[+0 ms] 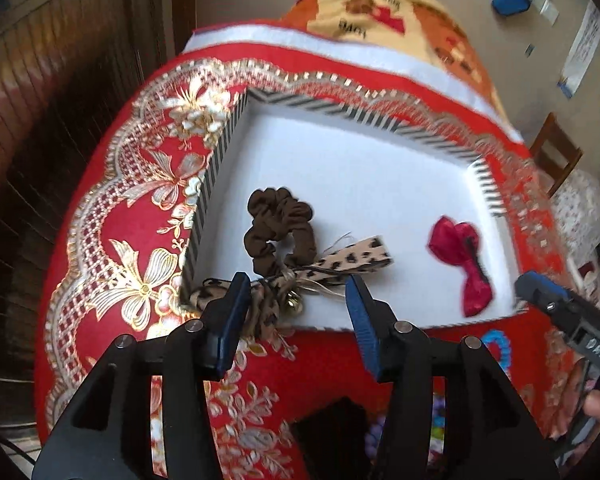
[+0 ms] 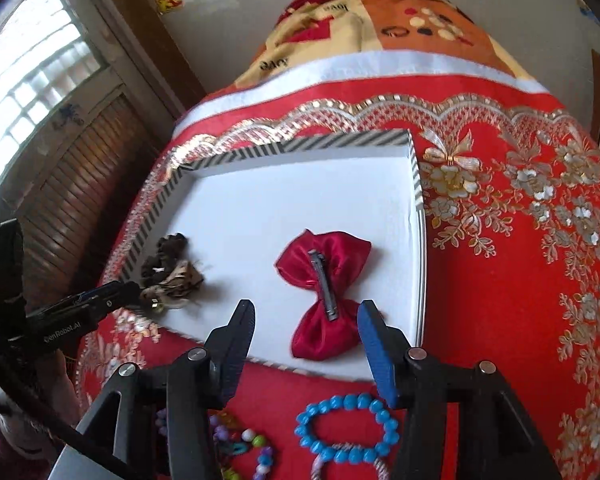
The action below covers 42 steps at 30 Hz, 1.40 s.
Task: Organize jewelry
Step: 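Withdraw both tools from the box toward the remaining jewelry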
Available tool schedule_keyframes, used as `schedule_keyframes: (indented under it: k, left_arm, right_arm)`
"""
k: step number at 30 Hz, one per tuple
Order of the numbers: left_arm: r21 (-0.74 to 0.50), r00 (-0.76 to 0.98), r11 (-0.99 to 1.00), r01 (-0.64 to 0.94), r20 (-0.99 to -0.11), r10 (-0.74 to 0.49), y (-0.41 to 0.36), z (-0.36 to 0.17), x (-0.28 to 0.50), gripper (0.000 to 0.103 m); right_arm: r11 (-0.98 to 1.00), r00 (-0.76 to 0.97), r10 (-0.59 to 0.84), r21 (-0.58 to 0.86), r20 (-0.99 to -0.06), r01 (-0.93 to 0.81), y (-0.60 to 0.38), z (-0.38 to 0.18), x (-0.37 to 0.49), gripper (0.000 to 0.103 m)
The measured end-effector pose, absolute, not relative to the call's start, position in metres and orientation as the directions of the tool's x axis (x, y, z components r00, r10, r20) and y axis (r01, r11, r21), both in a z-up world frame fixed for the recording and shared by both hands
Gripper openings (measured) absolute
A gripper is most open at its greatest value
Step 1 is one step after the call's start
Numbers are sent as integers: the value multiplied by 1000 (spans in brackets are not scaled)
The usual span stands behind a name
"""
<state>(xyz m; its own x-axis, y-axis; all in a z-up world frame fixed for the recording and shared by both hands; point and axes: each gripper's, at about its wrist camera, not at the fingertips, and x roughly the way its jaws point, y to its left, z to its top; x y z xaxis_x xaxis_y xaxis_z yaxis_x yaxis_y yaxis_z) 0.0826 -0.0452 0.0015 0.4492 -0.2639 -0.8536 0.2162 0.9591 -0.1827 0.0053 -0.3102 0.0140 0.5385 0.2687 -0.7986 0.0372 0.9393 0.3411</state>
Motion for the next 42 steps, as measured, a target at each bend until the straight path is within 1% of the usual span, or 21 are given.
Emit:
schedule_keyframes:
  k: [1, 5, 9, 12, 14, 26, 42]
  left_arm:
    - [-183, 460, 959, 216, -848, -265, -43, 6, 78, 52]
    - [-175, 493, 962, 211, -831, -259, -35, 22, 54, 52]
    - [-132, 529, 971, 198, -820, -220, -32, 32, 27, 52]
    - [-103, 542, 975, 197, -817, -196, -33, 36, 8, 52]
    - [-98, 547, 975, 199, -814, -194, -33, 39, -3, 52]
    - [-125, 541, 972, 199, -813, -215, -27, 39, -50, 52]
    - [-165, 521, 959, 231, -811, -266, -30, 43, -78, 52]
  right_arm:
    - [941, 544, 265, 336, -796, 32, -308, 17, 3, 51]
    - [949, 560, 255, 316, -788, 13, -298, 29, -16, 52]
    - [956, 564, 239, 293, -790, 5, -290, 32, -34, 53]
    - [961, 566, 228, 277, -792, 0, -284, 34, -45, 56]
    - [963, 568, 224, 268, -792, -5, -279, 36, -53, 60]
    - [966, 589, 217, 257, -779, -15, -266, 47, -87, 60]
    - [970, 594, 189, 243, -782, 11, -265, 52, -113, 60]
